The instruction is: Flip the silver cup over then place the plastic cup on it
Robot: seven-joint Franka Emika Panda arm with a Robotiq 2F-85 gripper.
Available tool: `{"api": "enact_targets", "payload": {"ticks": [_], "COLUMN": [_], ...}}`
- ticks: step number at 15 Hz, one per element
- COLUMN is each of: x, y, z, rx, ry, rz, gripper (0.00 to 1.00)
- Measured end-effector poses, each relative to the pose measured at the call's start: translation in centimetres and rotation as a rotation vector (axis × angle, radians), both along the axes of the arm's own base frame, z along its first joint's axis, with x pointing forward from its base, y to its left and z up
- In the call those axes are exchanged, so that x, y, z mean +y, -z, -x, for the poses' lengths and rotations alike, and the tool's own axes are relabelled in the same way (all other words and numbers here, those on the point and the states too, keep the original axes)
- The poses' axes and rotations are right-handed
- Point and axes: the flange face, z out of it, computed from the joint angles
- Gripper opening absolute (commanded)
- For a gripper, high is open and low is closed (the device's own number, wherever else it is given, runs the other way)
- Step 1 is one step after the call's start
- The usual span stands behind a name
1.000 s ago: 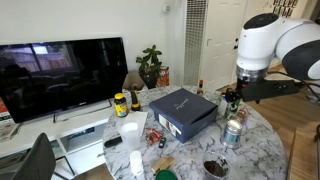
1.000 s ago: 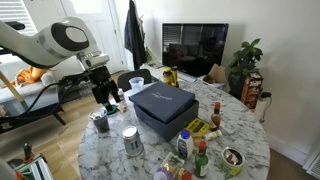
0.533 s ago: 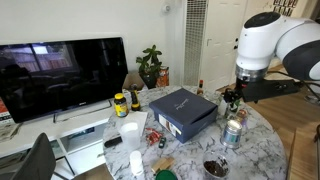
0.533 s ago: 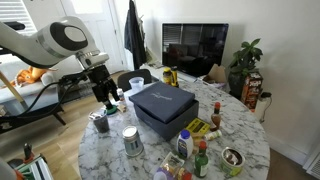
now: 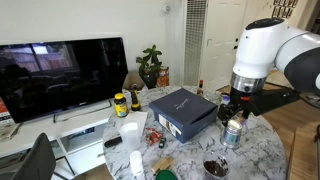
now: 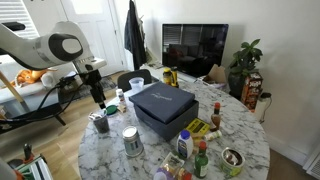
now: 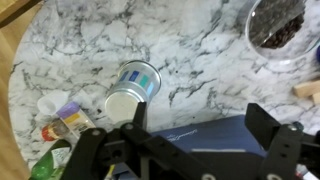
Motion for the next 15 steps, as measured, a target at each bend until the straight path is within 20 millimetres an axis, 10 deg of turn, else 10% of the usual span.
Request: {"api": "enact_targets", "payload": {"ticks": [7,15], "x": [2.7,3.1], "y": [5.0,5.6], "z": [1.3,0.5], "rx": [0.191,0.186], "ry": [-0.271,-0.319], "rz": [-0.115,-0.134], "gripper": [1.00,1.00]}}
